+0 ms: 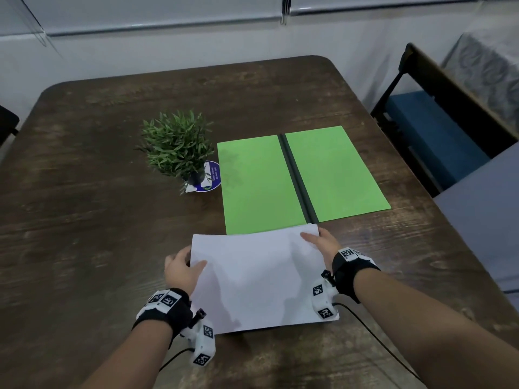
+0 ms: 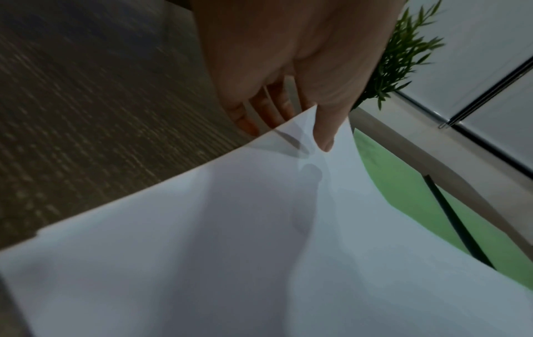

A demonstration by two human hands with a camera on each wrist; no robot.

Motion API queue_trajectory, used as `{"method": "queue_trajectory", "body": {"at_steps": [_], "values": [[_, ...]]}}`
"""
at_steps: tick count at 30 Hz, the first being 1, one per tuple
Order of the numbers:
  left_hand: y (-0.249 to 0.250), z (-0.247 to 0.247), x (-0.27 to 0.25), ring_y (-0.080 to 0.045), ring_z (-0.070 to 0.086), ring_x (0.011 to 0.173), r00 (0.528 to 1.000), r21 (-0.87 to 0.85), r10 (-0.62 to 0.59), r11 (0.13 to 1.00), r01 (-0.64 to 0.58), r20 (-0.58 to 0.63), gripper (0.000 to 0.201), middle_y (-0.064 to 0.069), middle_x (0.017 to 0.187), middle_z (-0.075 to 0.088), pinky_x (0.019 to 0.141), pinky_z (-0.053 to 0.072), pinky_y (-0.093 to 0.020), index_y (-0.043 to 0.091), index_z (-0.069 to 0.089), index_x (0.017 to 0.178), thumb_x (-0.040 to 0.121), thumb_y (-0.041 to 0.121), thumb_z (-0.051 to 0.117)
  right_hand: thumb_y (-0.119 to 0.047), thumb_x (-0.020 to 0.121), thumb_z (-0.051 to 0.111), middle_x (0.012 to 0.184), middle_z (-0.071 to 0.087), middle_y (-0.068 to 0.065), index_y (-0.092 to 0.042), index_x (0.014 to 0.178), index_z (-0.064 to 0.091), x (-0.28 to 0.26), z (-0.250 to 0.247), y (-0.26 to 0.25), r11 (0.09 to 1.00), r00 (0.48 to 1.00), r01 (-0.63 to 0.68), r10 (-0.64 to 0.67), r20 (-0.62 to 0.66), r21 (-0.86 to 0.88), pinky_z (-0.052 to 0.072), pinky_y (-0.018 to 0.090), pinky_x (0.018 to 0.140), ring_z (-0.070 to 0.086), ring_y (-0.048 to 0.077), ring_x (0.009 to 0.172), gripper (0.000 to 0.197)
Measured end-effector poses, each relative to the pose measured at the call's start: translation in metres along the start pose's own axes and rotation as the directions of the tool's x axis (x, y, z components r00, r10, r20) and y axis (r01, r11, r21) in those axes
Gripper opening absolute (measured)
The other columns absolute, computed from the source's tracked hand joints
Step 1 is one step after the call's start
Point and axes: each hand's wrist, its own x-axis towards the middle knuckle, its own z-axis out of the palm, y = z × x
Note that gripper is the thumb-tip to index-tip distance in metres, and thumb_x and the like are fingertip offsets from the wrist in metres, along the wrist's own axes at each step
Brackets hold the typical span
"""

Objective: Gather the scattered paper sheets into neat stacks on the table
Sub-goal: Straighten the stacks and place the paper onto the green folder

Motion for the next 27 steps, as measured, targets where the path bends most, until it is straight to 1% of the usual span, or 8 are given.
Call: {"method": "queue_trajectory", "body": {"at_steps": [4,7,10,14,17,20,24,27], "values": [[-0.003,0.003,0.009,-0.023,0.062,0.091,0.997,-0.018,-0.062,0.998,0.063,0.047,0.050,-0.002,0.105,0.061,0.085,0.053,-0.042,0.020,0.056,0.099,0.061,0.045,0.075,-0.085,0.067,0.053,0.119,0.062,0.008,-0.015,0.120,0.056,0.007,-0.004,0.002,0.970,0.985,-0.160,0.146,-0.090,-0.185,0.045,0.040,0.097,0.059,0.029,0.109,0.088],[-0.009,0.004,0.012,-0.026,0.058,0.094,0.979,0.068,-0.149,0.988,0.141,0.142,0.038,-0.002,0.096,0.060,0.082,0.049,-0.035,0.018,0.050,0.097,0.075,0.037,0.074,-0.069,0.088,0.041,0.102,0.062,0.014,-0.003,0.105,0.058,0.009,-0.015,0.004,0.945,0.970,-0.217,0.181,-0.162,-0.244,0.047,0.037,0.090,0.060,0.033,0.101,0.070],[-0.018,0.005,0.015,-0.028,0.061,0.100,0.976,0.040,-0.135,0.991,0.130,0.170,0.026,-0.003,0.096,0.067,0.088,0.051,-0.040,0.019,0.059,0.090,0.073,0.035,0.072,-0.059,0.092,0.046,0.106,0.061,0.015,0.007,0.114,0.055,0.011,-0.016,0.009,0.939,0.967,-0.230,0.190,-0.172,-0.255,0.048,0.037,0.088,0.059,0.032,0.096,0.070],[-0.017,0.003,0.013,-0.027,0.065,0.097,0.980,-0.090,-0.097,0.989,0.114,0.171,0.028,-0.006,0.102,0.068,0.088,0.052,-0.042,0.012,0.059,0.111,0.085,0.016,0.067,-0.059,0.096,0.037,0.129,0.055,0.018,0.003,0.131,0.049,0.010,-0.014,0.009,0.920,0.970,-0.220,0.172,-0.169,-0.324,0.043,0.033,0.085,0.054,0.030,0.102,0.073],[-0.023,-0.014,0.023,-0.027,0.066,0.096,0.982,-0.119,-0.084,0.987,0.104,0.167,0.037,-0.006,0.106,0.069,0.090,0.052,-0.047,0.016,0.055,0.118,0.083,0.019,0.069,-0.064,0.093,0.037,0.129,0.054,0.012,-0.008,0.132,0.047,0.013,-0.015,0.011,0.957,0.982,-0.165,0.136,-0.131,-0.240,0.047,0.037,0.081,0.053,0.029,0.104,0.069],[-0.059,-0.033,0.055,-0.029,0.068,0.093,0.986,-0.134,-0.103,0.984,0.120,0.129,0.047,-0.007,0.104,0.070,0.088,0.052,-0.054,0.025,0.055,0.113,0.070,0.033,0.071,-0.072,0.082,0.046,0.126,0.056,0.009,-0.009,0.130,0.048,0.013,-0.016,0.016,0.935,0.989,-0.143,0.127,-0.070,-0.324,0.046,0.040,0.095,0.055,0.030,0.112,0.079],[-0.060,-0.058,0.052,-0.029,0.066,0.094,0.991,-0.104,-0.129,0.986,0.133,0.044,0.035,-0.007,0.103,0.069,0.089,0.052,-0.051,0.022,0.055,0.110,0.078,0.025,0.069,-0.034,0.076,0.079,0.114,0.069,0.010,-0.012,0.103,0.064,0.010,-0.015,0.028,0.892,0.997,-0.071,0.053,-0.052,-0.446,0.052,0.041,0.093,0.066,0.026,0.100,0.038],[-0.046,-0.062,0.038,-0.030,0.064,0.097,0.990,-0.084,-0.135,0.987,0.138,0.039,0.033,-0.009,0.107,0.067,0.091,0.050,-0.049,0.014,0.054,0.117,0.086,0.016,0.065,-0.011,0.084,0.070,0.123,0.064,0.010,-0.009,0.116,0.058,-0.015,-0.005,0.003,0.884,0.999,0.014,-0.034,-0.034,-0.468,0.049,0.046,0.098,0.063,0.027,0.106,0.034]]}}
